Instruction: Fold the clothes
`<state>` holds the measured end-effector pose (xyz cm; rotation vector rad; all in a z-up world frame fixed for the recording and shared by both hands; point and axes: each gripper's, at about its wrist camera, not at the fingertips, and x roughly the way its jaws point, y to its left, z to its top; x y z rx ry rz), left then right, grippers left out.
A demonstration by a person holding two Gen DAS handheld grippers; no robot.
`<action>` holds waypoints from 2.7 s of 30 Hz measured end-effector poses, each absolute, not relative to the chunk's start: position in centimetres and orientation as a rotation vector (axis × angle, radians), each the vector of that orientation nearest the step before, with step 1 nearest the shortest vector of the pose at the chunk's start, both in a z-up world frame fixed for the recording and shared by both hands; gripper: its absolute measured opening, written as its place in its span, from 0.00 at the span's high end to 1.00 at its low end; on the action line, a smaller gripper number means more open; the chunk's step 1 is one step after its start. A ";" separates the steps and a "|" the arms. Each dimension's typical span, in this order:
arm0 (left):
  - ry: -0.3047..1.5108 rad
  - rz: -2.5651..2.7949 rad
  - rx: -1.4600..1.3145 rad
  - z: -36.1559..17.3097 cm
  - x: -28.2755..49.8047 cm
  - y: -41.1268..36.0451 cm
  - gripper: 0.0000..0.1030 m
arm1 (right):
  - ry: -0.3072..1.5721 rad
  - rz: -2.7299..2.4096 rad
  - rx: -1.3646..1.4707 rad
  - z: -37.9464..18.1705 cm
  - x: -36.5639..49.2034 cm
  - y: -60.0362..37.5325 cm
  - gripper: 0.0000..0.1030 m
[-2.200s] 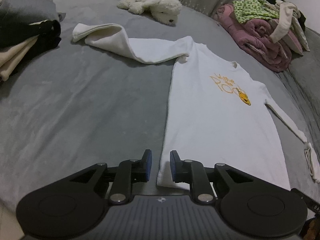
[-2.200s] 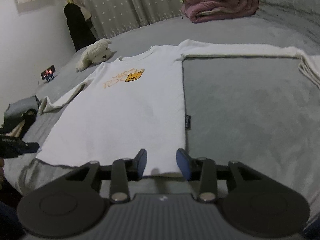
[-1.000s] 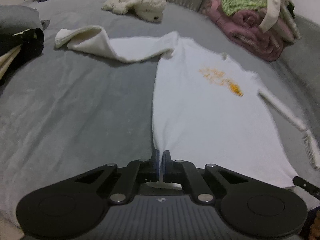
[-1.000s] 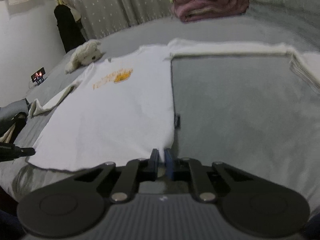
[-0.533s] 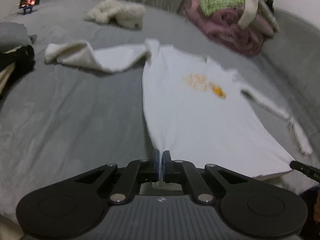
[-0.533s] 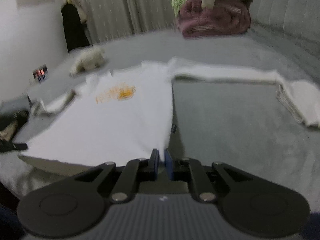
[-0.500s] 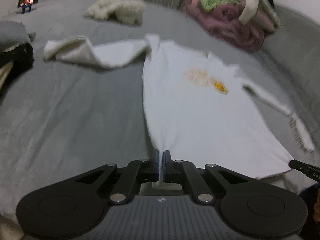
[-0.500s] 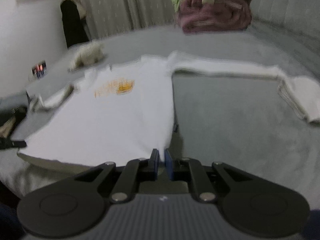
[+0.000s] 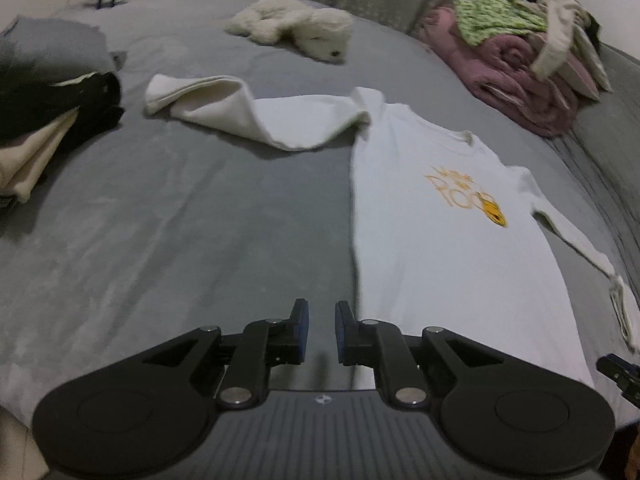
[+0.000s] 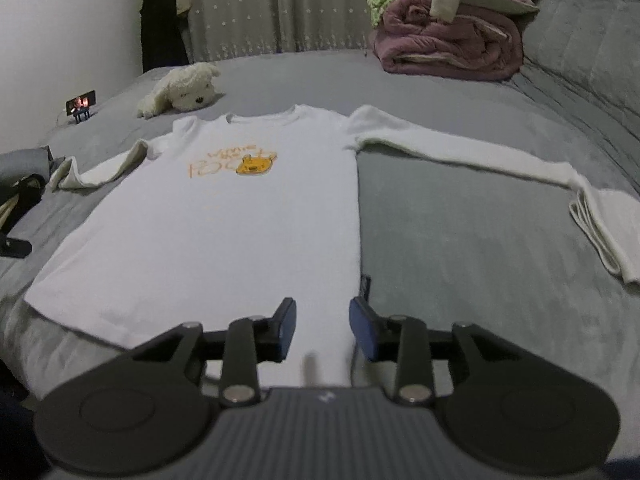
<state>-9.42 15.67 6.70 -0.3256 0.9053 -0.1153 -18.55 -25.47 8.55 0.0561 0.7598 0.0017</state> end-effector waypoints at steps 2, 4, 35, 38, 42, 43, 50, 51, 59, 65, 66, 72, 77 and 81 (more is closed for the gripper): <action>0.901 -0.095 -0.339 6.8 -8.7 16.2 0.88 | 0.750 0.014 0.031 9.1 -17.6 -25.0 0.65; 0.896 -0.074 -0.353 6.9 -8.0 16.7 0.87 | 0.741 0.033 0.001 9.5 -16.4 -24.3 0.59; 0.776 0.317 -0.539 5.5 11.3 24.0 0.40 | 0.799 0.322 -0.163 5.7 -1.4 -17.2 0.41; 0.778 0.356 -0.472 5.4 11.6 23.2 0.80 | 0.808 0.333 -0.158 5.4 -1.4 -17.1 0.41; 0.745 0.384 -0.472 5.6 11.3 24.2 0.96 | 0.817 0.336 -0.159 5.1 -1.6 -17.1 0.41; 0.722 0.384 -0.485 5.9 11.0 24.6 0.96 | 0.819 0.335 -0.157 5.0 -1.6 -17.1 0.41; 0.480 0.412 -0.573 8.1 7.9 27.5 0.97 | 0.816 0.352 -0.141 5.2 -1.8 -16.9 0.41; 0.431 0.406 -0.579 8.6 7.5 27.7 0.97 | 0.815 0.357 -0.140 5.2 -1.9 -16.9 0.41; 0.308 0.396 -0.542 8.4 8.5 28.1 0.97 | 0.838 0.384 -0.117 4.2 -1.8 -15.7 0.41; 0.269 0.323 -0.703 8.9 7.5 28.9 0.97 | 0.840 0.402 -0.125 3.9 -1.7 -15.1 0.41; 0.296 0.335 -0.698 8.8 7.4 28.8 0.97 | 0.842 0.403 -0.124 3.9 -1.6 -15.1 0.41; 0.467 0.406 -0.693 7.9 6.8 28.5 0.97 | 0.846 0.430 -0.110 4.0 -1.2 -15.7 0.39; 0.630 0.450 -0.742 5.8 6.4 29.8 0.97 | 0.818 0.430 -0.054 5.2 0.3 -16.5 0.39; 0.744 0.468 -0.790 4.6 5.7 30.0 0.96 | 0.821 0.430 -0.029 5.7 2.1 -15.3 0.39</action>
